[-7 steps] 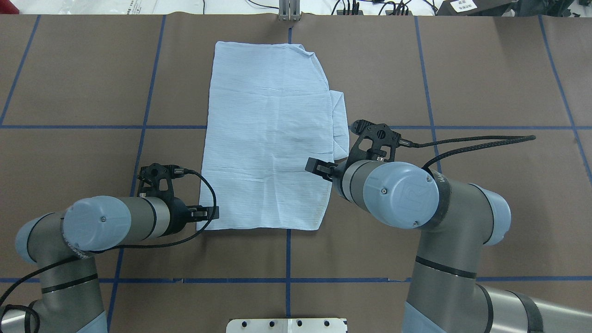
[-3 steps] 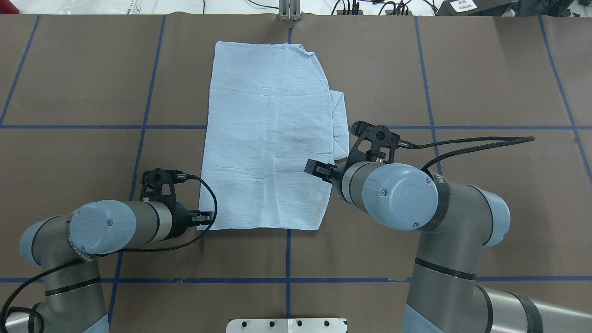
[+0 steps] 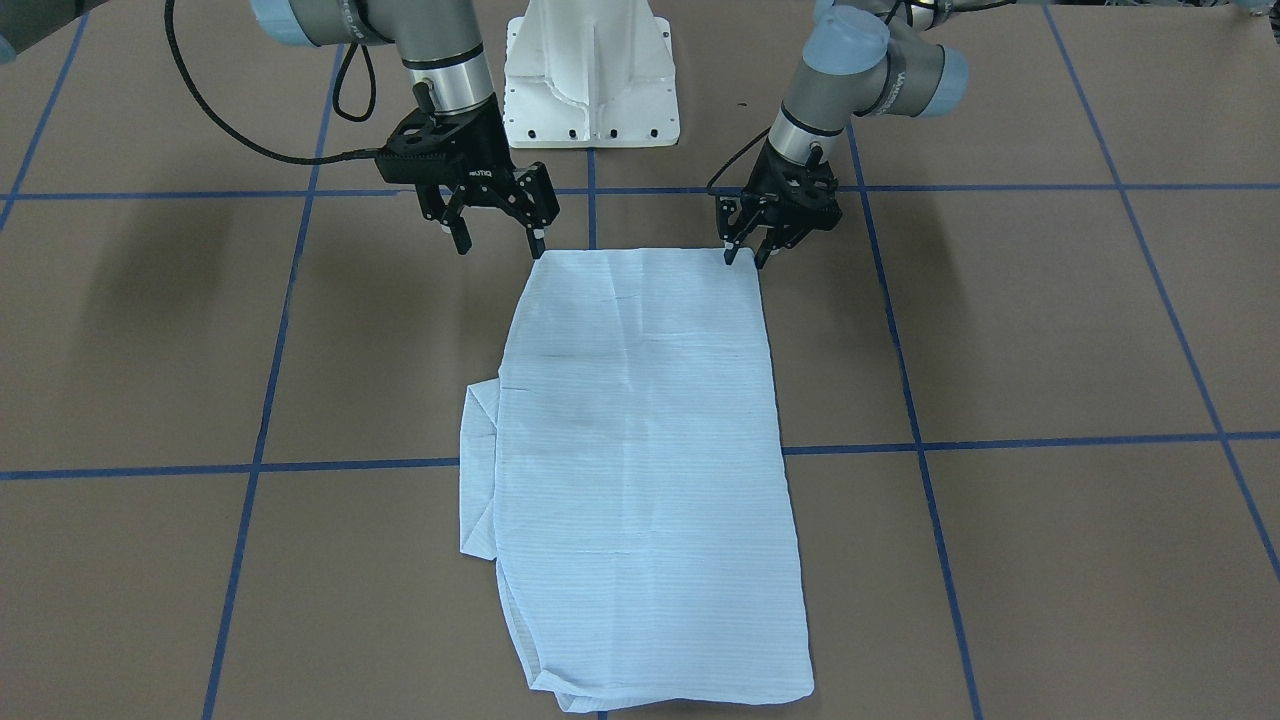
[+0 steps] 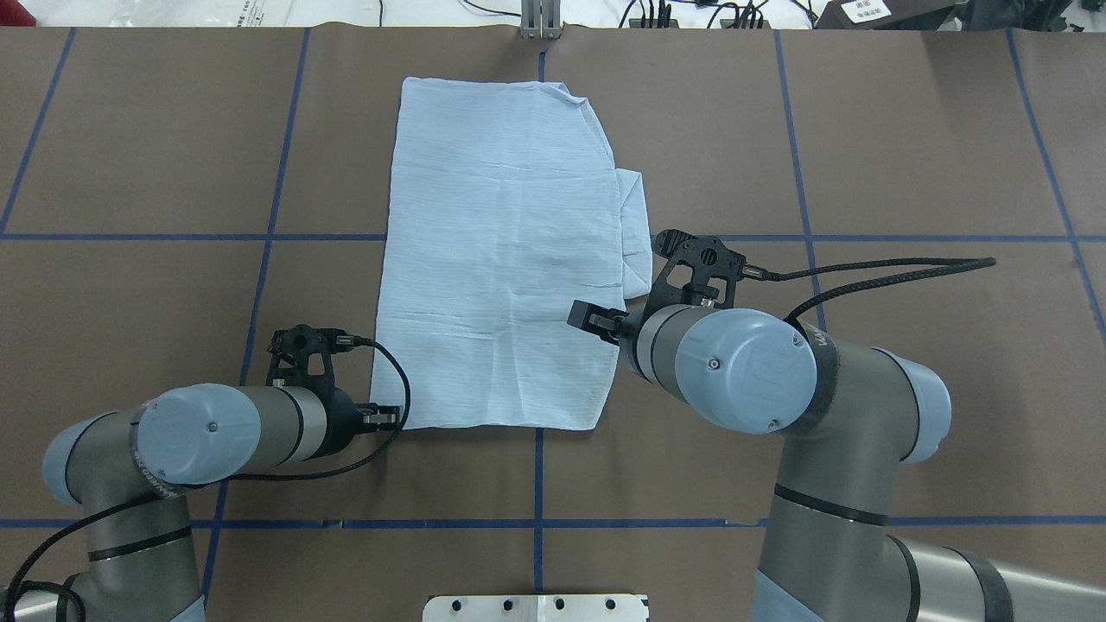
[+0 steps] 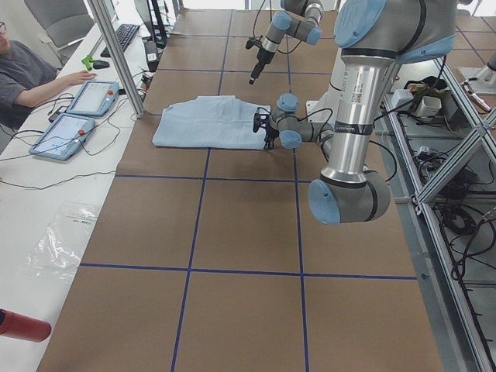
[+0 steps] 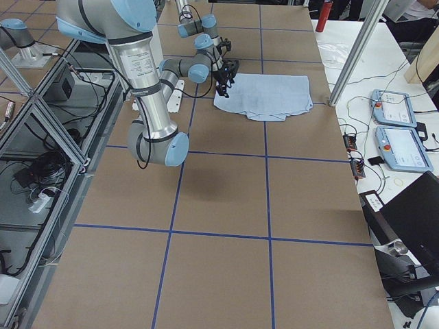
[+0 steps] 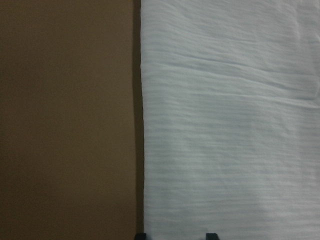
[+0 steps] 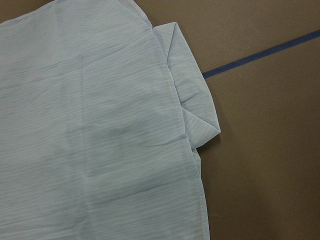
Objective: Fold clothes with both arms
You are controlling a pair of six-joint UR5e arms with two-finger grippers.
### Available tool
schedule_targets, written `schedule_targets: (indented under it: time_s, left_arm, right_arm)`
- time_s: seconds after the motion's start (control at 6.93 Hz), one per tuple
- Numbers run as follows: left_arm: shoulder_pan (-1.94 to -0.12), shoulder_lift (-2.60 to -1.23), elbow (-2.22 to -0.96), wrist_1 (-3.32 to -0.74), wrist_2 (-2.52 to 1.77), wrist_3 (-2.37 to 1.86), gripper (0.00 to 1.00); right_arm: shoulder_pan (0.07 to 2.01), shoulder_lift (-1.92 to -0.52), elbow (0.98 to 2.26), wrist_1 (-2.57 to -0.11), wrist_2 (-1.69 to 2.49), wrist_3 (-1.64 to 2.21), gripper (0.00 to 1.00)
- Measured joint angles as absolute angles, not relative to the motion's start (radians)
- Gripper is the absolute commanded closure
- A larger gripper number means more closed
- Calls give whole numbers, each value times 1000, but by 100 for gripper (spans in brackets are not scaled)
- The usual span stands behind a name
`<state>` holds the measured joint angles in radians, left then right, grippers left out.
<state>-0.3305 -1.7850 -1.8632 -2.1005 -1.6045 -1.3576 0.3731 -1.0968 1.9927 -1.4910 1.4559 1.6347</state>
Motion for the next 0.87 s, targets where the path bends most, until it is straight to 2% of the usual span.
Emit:
schedule_targets:
  time_s: [0.87]
  left_arm:
    - [-327,-1807,-1864,-2042,-1605,-1357,46]
  right_arm:
    - [364,-1097,1993,-1491,1447,1637,0]
